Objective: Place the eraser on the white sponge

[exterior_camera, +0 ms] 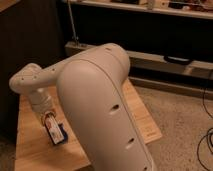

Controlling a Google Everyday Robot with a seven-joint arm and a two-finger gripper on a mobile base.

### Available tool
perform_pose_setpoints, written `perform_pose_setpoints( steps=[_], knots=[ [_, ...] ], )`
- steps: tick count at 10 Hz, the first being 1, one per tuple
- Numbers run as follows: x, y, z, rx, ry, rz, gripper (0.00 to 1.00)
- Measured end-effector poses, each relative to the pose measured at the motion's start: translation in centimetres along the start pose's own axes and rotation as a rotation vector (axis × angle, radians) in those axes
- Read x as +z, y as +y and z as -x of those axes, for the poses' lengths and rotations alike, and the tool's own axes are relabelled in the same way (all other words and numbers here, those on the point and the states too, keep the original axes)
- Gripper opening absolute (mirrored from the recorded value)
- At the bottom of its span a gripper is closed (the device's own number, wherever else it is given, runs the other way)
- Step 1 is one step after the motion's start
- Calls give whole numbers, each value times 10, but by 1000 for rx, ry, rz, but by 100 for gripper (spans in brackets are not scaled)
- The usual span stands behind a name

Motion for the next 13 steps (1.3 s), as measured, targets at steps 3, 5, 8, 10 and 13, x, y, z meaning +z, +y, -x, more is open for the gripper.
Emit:
perform_pose_setpoints(
  steps=[3, 5, 8, 10, 13],
  knots=[
    [25, -25, 3, 10, 16, 2, 0],
    [43, -23, 11, 3, 33, 6, 0],
    [59, -20, 21, -4, 82, -11, 0],
    [68, -19, 24, 3, 120, -21, 1],
    [87, -25, 25, 42, 212, -6, 25]
  ],
)
